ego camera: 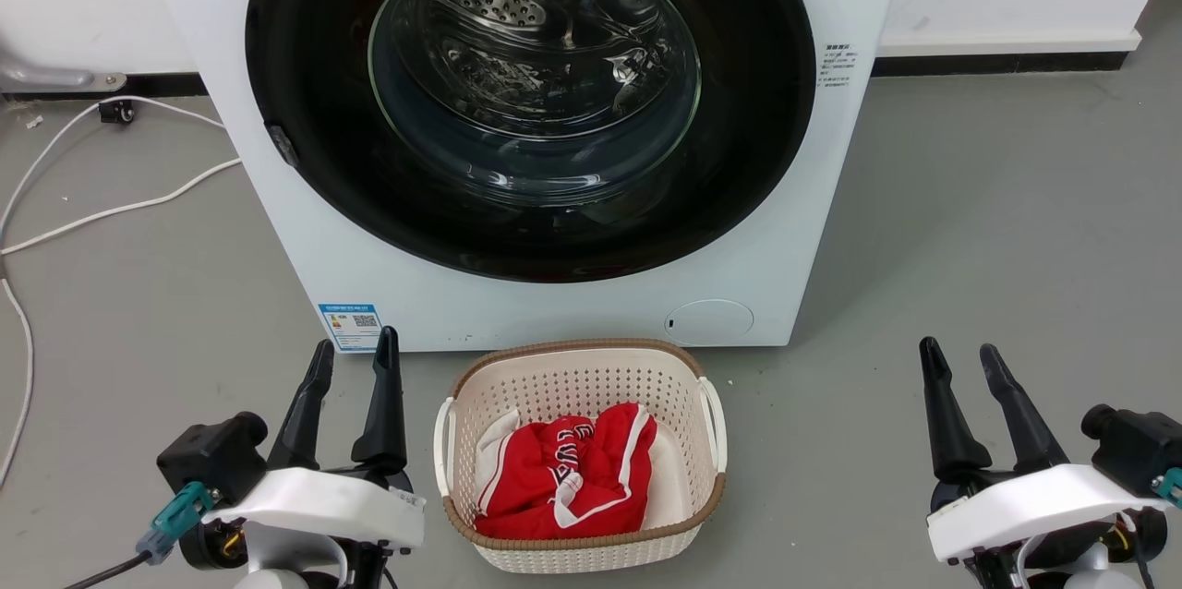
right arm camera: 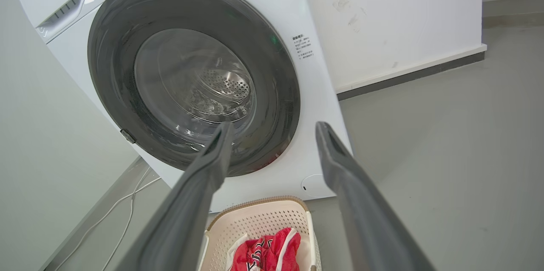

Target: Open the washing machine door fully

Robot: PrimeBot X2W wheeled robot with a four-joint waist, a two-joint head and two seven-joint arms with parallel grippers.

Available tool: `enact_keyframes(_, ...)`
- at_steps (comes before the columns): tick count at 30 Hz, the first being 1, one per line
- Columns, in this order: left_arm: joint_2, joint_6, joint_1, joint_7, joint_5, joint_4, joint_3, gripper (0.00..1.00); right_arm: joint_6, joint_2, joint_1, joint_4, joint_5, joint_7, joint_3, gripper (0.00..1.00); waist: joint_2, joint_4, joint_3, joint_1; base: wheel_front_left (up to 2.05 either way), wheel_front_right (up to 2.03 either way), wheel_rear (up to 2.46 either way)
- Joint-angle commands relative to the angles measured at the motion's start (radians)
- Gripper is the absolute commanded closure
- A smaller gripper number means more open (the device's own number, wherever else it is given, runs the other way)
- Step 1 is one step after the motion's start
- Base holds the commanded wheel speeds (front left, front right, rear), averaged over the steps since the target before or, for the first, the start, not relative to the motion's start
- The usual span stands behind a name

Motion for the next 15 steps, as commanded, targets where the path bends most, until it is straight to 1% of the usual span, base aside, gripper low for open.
enact_keyframes(1,0.008,0.005,0.000,-0.010,0.022,-0.014,-0.004,0.00,0.000,0.001,0.000,-0.015,-0.026,-0.005,0.002,0.00,0.0000,0.000,0.000,0.0000,0.00,0.00,0.00)
enact_keyframes(15,0.027,0.058,0.014,-0.045,0.155,-0.014,-0.032,0.00,0.000,0.002,0.010,-0.022,-0.167,-0.012,0.013,0.00,0.0000,-0.005,-0.006,0.0000,0.00,0.00,0.00)
